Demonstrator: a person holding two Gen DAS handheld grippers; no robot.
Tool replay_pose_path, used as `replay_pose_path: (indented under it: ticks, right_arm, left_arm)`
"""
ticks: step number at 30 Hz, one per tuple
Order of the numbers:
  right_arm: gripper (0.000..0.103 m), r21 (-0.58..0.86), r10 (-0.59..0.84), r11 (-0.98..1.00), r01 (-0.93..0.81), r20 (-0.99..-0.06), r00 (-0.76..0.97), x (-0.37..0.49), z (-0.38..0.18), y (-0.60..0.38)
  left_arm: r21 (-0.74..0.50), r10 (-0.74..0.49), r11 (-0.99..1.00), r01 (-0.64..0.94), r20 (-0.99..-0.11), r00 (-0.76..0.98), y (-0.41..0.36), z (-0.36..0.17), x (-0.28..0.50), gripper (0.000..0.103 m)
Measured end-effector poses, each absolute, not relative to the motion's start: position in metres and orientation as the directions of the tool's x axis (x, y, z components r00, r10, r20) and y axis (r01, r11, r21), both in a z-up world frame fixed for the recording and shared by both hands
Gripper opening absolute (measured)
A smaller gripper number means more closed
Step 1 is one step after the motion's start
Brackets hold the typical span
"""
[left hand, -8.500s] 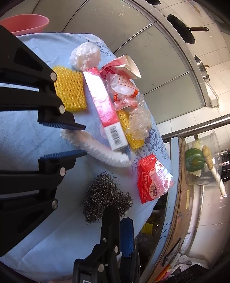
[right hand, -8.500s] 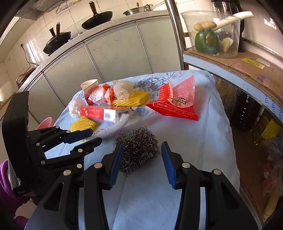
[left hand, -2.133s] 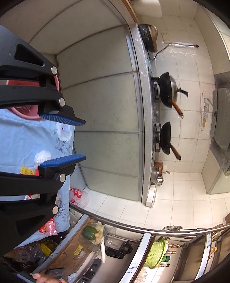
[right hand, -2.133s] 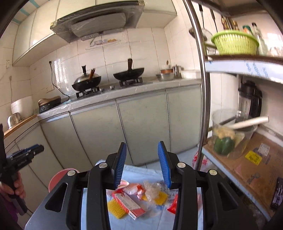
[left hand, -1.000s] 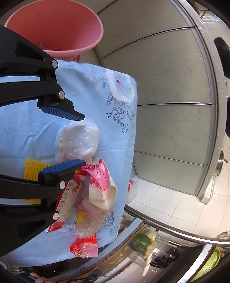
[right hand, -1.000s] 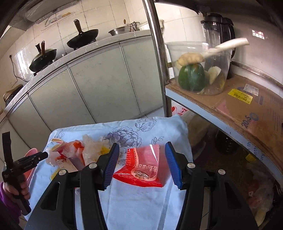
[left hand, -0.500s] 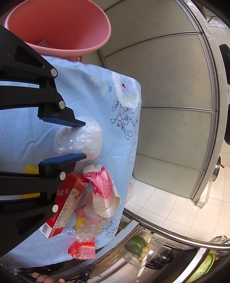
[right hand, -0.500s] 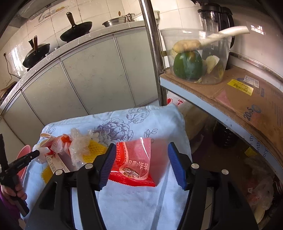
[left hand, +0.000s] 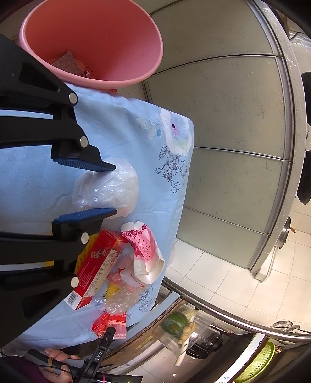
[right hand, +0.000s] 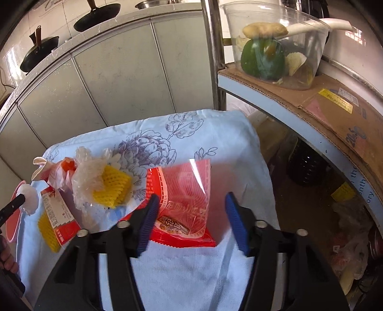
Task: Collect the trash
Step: 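Close the left tool on the clear plastic bag while the right tool closes on the red packet, then carry the clear bag and red packet in both tools over the pink bucket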
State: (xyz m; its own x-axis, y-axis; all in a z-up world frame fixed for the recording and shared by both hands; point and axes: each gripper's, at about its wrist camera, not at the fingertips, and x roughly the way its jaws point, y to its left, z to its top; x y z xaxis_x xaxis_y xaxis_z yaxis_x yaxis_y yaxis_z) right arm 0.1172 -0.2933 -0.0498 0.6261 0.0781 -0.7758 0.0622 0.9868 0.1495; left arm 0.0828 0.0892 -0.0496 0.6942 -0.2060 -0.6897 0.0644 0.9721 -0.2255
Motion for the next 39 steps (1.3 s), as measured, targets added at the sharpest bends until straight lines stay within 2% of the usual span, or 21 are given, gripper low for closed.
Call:
replay_pose_path:
  ticks: [1, 3, 6, 9, 17, 27, 34, 39]
  right_arm:
    - [0.039, 0.157, 0.085, 0.986, 0.061, -0.775, 0.626, 0.116, -0.05, -0.293]
    - [0.023, 0.165, 0.085, 0.984, 0.07, -0.774, 0.628, 0.114, -0.051, -0.293]
    - [0.013, 0.169, 0.087, 0.983, 0.069, -0.765, 0.638, 0.11, -0.048, -0.293]
    - [0.008, 0.165, 0.087, 0.985, 0.055, -0.743, 0.664, 0.104, -0.04, -0.29]
    - [0.007, 0.18, 0.093, 0.983, 0.036, -0.657, 0.748, 0.092, -0.004, -0.287]
    - [0.007, 0.195, 0.183, 0.977, -0.086, -0.561, 0.807, 0.081, 0.041, -0.254]
    - [0.007, 0.217, 0.287, 0.955, -0.201, -0.514, 0.808, 0.082, 0.062, -0.213]
    - [0.007, 0.222, 0.395, 0.919, -0.327, -0.491, 0.777, 0.09, 0.071, -0.163]
  left_arm:
    - [-0.228, -0.209, 0.971, 0.065, -0.688, 0.695, 0.089, -0.049, 0.081, 0.029]
    - [-0.233, -0.214, 0.97, 0.069, -0.684, 0.697, 0.088, -0.048, 0.079, 0.029]
    - [-0.227, -0.213, 0.971, 0.075, -0.681, 0.701, 0.086, -0.047, 0.074, 0.029]
    - [-0.218, -0.208, 0.973, 0.078, -0.674, 0.709, 0.085, -0.044, 0.069, 0.029]
    - [-0.23, -0.2, 0.971, 0.064, -0.64, 0.742, 0.094, -0.028, 0.06, 0.029]
    - [-0.233, -0.189, 0.97, 0.061, -0.579, 0.793, 0.106, 0.0, 0.039, 0.029]
    - [-0.227, -0.156, 0.973, 0.037, -0.531, 0.833, 0.123, 0.021, 0.018, 0.029]
    - [-0.206, -0.085, 0.978, -0.022, -0.498, 0.863, 0.148, 0.035, -0.002, 0.029]
